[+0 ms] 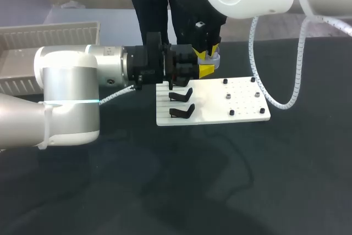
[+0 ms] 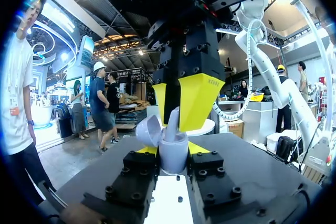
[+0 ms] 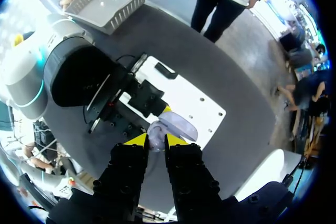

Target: Pick up each earbud case from the left stands, insert the matching earbuds, close the lid, and place the case in the box.

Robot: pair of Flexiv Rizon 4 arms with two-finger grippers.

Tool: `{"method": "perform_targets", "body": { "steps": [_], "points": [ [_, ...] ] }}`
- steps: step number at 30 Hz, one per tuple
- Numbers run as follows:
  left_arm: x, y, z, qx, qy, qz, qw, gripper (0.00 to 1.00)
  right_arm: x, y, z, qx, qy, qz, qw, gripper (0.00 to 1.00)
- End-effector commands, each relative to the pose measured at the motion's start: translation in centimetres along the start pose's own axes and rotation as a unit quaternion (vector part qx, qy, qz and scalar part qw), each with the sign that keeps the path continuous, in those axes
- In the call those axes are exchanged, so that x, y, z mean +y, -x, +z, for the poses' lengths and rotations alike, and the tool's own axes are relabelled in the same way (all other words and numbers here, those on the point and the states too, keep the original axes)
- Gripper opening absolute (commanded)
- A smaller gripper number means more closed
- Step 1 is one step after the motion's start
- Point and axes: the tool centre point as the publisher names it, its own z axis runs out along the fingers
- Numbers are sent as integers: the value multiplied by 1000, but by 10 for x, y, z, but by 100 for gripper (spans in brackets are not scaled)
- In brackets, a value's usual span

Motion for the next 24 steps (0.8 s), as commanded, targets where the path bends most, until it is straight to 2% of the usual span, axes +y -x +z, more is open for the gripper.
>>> {"method": "perform_targets", "body": {
  "steps": [1, 13, 14, 16, 20, 24],
  "points": [
    [-1, 0, 1, -3, 3, 2, 1000, 0, 1, 2, 1, 3, -3, -1, 1000, 0],
    [-1, 0, 1, -3, 3, 2, 1000, 0, -1, 3, 1, 5, -10, -7, 1000, 0],
    [-1, 0, 1, -3, 3, 2, 1000, 0, -2, 3, 0, 5, -10, -8, 1000, 10],
    [-1, 0, 1, -3, 3, 2, 1000, 0, -2, 4, 0, 5, -12, -8, 1000, 11],
    [-1, 0, 1, -3, 3, 2, 1000, 0, -3, 4, 0, 6, -13, -7, 1000, 20],
    [-1, 0, 1, -3, 3, 2, 1000, 0, -4, 5, 0, 5, -13, -8, 1000, 21]
  ]
}}
